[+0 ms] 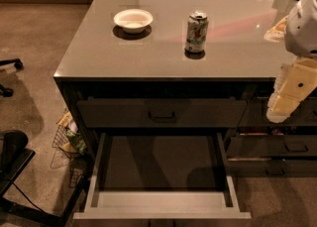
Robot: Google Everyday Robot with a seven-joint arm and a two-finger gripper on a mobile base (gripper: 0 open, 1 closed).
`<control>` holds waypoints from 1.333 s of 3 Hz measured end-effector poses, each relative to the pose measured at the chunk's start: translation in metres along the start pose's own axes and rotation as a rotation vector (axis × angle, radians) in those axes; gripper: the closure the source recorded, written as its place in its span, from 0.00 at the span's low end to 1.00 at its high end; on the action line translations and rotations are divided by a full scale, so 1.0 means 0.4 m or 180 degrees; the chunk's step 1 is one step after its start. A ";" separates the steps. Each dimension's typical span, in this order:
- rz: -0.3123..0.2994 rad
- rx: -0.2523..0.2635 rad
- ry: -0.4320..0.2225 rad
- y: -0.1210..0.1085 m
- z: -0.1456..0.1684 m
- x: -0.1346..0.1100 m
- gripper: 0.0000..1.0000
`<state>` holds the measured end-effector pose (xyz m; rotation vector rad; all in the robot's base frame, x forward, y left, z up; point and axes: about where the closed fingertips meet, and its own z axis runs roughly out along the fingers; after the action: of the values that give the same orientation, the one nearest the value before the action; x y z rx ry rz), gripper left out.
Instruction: Close middle drawer
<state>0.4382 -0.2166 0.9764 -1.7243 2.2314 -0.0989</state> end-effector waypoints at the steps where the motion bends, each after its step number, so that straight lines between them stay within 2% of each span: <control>1: 0.0000 0.0000 0.0000 0.000 0.000 0.000 0.00; 2: 0.0096 0.0019 -0.0137 0.009 0.044 0.031 0.00; 3: 0.0208 0.0028 -0.0623 0.122 0.160 0.086 0.26; 4: 0.0352 0.0029 -0.0954 0.225 0.295 0.130 0.49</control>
Offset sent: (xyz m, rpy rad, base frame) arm -0.0024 -0.0295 -0.0712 0.1583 -0.0252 -0.0628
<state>0.3770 -0.2255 0.8315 -1.4947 2.0934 0.1636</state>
